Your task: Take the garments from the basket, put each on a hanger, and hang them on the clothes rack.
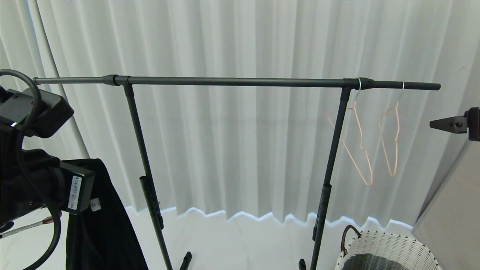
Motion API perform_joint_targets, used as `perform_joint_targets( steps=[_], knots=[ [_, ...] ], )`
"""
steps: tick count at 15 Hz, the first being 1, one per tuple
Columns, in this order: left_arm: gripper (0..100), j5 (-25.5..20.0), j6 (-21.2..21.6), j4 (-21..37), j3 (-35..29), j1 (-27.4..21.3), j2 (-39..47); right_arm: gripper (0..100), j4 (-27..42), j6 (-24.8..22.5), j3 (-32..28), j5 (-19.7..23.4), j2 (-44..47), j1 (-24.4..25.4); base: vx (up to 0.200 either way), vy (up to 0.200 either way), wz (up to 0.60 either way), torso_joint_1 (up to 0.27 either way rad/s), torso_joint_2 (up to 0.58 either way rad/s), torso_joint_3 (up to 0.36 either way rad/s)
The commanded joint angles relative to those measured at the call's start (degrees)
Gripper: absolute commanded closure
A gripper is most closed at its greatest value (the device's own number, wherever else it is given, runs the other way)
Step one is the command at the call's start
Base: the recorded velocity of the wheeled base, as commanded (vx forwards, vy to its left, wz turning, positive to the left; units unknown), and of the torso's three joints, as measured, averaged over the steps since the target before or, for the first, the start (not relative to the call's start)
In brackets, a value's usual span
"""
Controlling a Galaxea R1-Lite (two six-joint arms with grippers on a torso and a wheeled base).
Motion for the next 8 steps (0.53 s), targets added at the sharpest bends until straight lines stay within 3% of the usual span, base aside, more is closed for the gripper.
perform_joint_targets(
  steps=[1, 3, 7, 8],
  knots=[
    [100, 0.04, -0.01, 0.00, -0.01, 0.00, 0.15, 0, -0.15, -0.07, -0.03, -0.04, 1.00, 0.01, 0.000, 0.000, 0.00, 0.232, -0.50, -0.286],
    [100, -0.05, -0.01, 0.00, -0.01, 0.00, 0.06, 0, -1.11, -0.07, -0.03, -0.04, 1.09, 0.01, 0.000, 0.000, 0.00, 0.215, -0.49, -0.266],
    [100, -1.99, -0.01, -0.09, -0.01, 0.00, -0.64, 0, -1.90, -0.07, 0.23, 0.05, 1.88, -0.08, 0.200, 0.000, 0.00, 0.060, -0.12, -0.071],
    [100, -1.99, -0.01, -0.09, -0.01, 0.00, -0.91, 0, -1.90, 0.11, 0.32, 0.23, 2.67, -0.16, 0.000, 0.000, 0.00, 0.000, 0.00, 0.000]
  ],
)
